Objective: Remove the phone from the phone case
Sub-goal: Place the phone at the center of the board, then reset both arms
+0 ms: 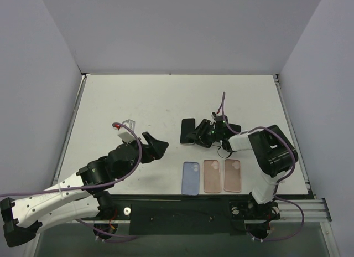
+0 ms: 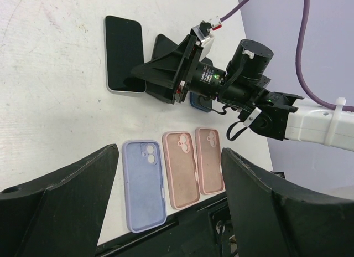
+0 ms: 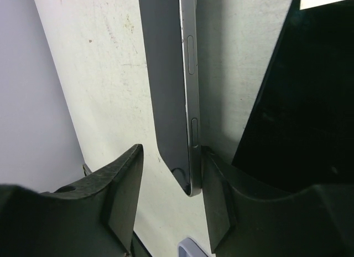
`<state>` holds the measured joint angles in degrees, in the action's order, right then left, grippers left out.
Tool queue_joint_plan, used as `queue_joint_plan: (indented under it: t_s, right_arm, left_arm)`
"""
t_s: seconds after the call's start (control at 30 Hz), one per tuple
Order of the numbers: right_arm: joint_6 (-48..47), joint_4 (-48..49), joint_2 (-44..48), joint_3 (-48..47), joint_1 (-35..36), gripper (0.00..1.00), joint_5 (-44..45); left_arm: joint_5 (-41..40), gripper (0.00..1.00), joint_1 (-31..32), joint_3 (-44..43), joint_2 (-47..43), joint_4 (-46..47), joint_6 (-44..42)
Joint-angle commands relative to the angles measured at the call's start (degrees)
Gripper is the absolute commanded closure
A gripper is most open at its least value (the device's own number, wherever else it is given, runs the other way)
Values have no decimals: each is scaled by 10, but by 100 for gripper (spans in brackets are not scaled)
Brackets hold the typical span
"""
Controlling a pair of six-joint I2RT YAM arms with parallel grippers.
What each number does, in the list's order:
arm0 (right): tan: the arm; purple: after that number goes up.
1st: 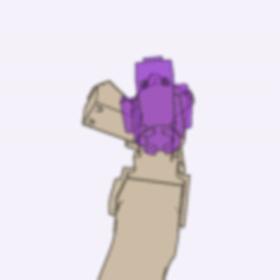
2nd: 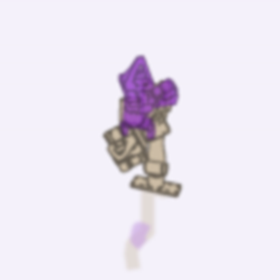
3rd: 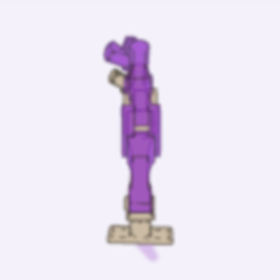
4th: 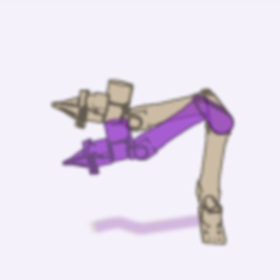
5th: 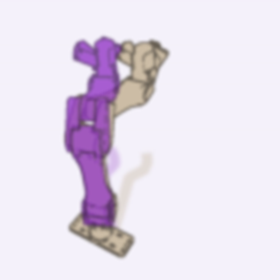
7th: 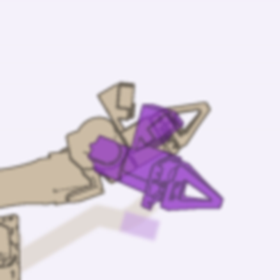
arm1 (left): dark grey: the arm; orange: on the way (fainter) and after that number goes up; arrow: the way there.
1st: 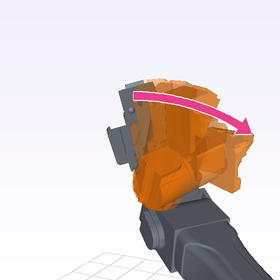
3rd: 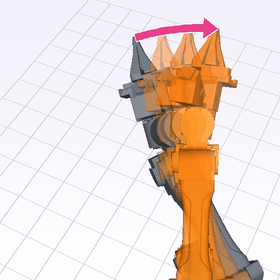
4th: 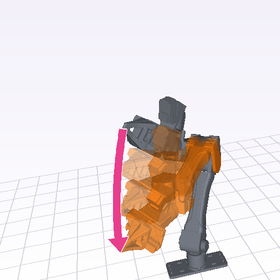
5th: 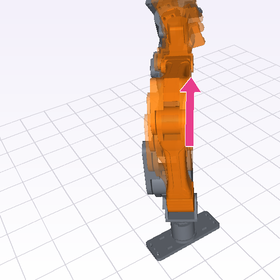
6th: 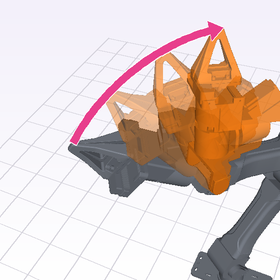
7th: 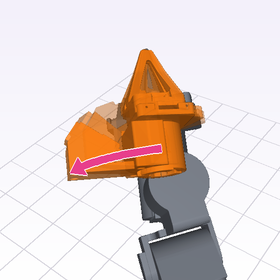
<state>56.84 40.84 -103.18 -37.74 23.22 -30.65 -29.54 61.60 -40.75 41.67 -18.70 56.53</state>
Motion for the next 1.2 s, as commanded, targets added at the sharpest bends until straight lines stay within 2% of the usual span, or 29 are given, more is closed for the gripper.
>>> queue_joint_plan:
  t_s: [0.0, 0.23, 0.4, 0.53, 0.6, 0.63, 0.67, 0.77, 0.93, 1.17]
  right_arm:
    - [-46, -80, 24, 19, -9, 57, 52]
    - [-79, -148, 71, 24, -12, 52, 84]
    - [-113, -232, 135, 29, -13, 50, 128]
    - [-133, -224, 196, 41, -12, 49, 74]
    - [-139, -222, 244, 46, -9, 45, 53]
    - [-144, -232, 276, 47, -6, 38, 44]
    - [-153, -241, 295, 44, -4, 36, 41]
    - [-179, -326, 385, 14, 2, 32, 48]
    - [-266, -540, 530, -65, 6, 29, 174]
    - [-331, -683, 677, -140, 10, 28, 413]
  left_arm:
    - [6, 15, -5, -25, -1, 11, -7]
    - [9, 15, -8, -25, -2, 11, -8]
    - [10, 15, -10, -22, -7, 9, -7]
    - [9, 15, -12, -26, -10, 9, -17]
    - [5, 14, -13, -34, -10, 6, -26]
    - [1, 14, -14, -39, -9, 3, -33]
    - [-3, 14, -15, -42, -9, 2, -35]
    - [-12, 13, -17, -56, -9, 2, -55]
    - [-32, 13, -22, -87, -10, 4, -99]
    - [-73, 12, -25, -131, -35, 28, -213]
